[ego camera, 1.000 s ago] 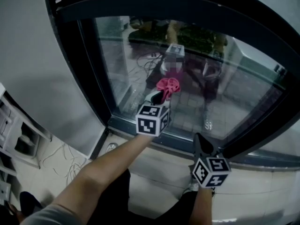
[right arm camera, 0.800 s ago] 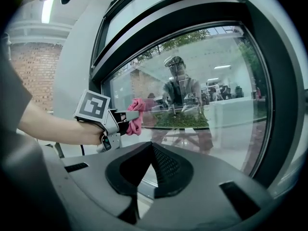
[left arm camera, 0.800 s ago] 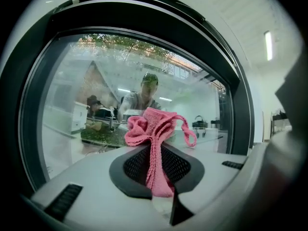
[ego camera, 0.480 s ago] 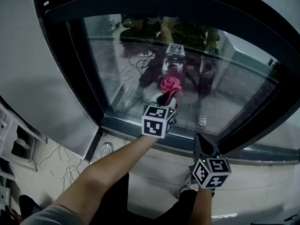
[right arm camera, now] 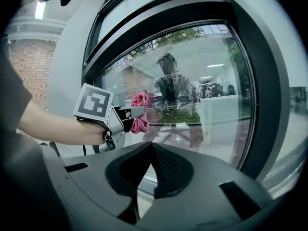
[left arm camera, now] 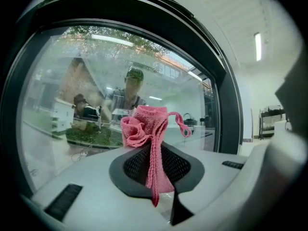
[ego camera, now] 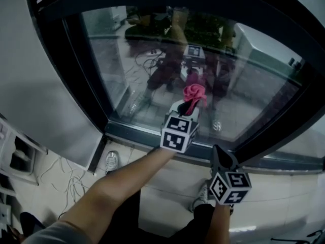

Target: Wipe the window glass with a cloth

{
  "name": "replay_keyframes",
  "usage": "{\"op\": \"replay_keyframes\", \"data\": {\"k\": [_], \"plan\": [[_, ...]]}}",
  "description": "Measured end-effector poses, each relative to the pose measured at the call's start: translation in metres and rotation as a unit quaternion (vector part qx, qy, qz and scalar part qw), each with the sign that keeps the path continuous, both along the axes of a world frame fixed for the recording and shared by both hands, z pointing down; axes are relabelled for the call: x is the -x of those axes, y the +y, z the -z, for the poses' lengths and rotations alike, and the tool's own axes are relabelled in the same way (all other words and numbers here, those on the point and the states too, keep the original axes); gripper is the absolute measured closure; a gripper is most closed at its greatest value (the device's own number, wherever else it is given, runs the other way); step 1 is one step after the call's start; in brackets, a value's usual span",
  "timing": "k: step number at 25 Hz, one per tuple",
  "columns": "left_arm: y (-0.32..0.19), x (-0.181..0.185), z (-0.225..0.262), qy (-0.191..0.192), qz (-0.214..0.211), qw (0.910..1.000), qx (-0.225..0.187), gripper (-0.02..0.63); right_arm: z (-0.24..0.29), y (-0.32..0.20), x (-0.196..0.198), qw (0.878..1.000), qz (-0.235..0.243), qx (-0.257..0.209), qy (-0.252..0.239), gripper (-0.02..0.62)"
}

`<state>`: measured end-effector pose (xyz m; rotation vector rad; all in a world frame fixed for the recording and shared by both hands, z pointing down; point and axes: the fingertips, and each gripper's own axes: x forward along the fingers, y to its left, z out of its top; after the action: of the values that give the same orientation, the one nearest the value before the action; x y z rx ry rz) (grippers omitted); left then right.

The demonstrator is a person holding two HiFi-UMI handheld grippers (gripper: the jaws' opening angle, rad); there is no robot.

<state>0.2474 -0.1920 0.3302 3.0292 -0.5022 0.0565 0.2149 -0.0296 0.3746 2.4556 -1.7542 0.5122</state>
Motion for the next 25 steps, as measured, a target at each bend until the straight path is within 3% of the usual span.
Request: {"op": "replay_keyframes", "data": {"k": [12,18,25], "plan": [[0.084,-0.056,-0.034,-0.019,-0.128,0.9916,0.001,0.565,-0.014,0.03,-0.021,0.999,-0.034,0.032,-0.002,0.595],[0.076,-0.053,-0.042,-0.021,-0.122,0.9923,0.003,0.565,-0.024,0.028,-0.017,0.999,-0.033,0.04,-0.009,0.595],[0.042,-0.033,-0.051,-0.024,-0.077,0.9965,0.021,0.565,-0.025,0.019,-0.015,0.999,-0.02,0.04,-0.012,0.595]]}}
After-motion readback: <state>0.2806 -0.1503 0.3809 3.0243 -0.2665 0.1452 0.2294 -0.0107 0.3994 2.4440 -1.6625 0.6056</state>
